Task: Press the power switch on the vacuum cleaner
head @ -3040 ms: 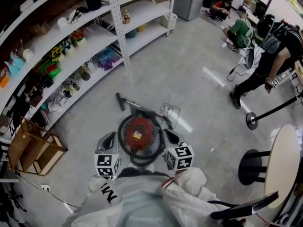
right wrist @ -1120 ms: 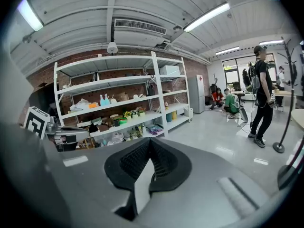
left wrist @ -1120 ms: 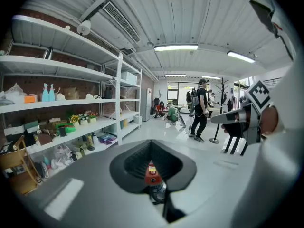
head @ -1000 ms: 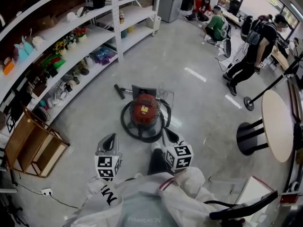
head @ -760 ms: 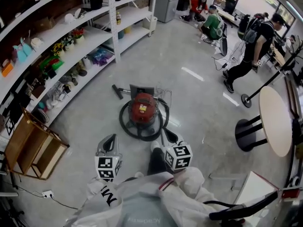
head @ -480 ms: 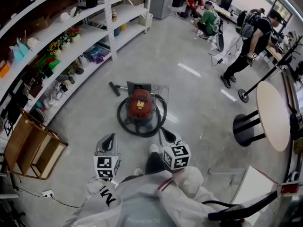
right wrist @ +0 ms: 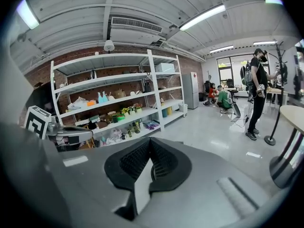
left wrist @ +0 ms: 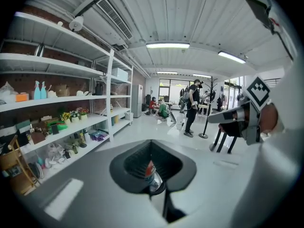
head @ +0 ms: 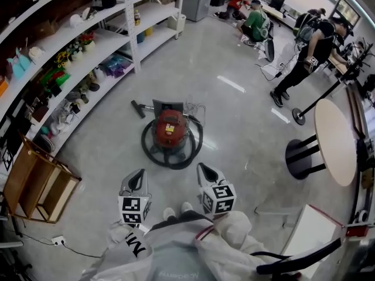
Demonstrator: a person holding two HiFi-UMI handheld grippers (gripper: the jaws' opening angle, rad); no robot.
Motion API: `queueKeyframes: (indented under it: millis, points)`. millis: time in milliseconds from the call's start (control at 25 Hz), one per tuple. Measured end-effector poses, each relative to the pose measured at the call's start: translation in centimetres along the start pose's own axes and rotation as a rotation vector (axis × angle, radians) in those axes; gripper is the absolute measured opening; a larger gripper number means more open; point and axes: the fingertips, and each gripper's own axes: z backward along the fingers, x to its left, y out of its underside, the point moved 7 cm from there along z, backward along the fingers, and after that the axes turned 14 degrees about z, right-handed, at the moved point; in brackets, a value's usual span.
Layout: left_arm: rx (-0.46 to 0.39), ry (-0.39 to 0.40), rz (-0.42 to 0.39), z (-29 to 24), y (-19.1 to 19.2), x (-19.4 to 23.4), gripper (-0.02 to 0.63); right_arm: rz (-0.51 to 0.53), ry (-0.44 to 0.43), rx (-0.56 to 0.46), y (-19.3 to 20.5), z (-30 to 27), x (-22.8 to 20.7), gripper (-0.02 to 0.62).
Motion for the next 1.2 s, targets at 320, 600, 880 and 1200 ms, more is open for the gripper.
queueKeyframes:
  millis: [320, 600, 880, 1200]
  points:
    - [-0.001, -0.015, -0.002, -0.8, -1.2, -0.7, 0.0, 0.007, -0.019, -0.022, -0.8, -0.1, -1.6, 0.0]
    - [-0.014, -0.041, -0.007, -1.7, -1.7, -2.5, 0.0, 0.014, -0.052, -0.059, -1.2, 0.1, -3.4, 0.0]
    - [-0.039, -0.048, -0.023, -2.3, -2.7, -3.9, 0.0, 0.031, -0.08, -0.091, -2.0, -0.1, -3.9, 0.0]
    - [-0.033, -0.051, -0.03, -3.1, -2.8, -5.0, 0.0, 0.023, -0.083, -0.083, -1.6, 0.1, -4.6, 0.0]
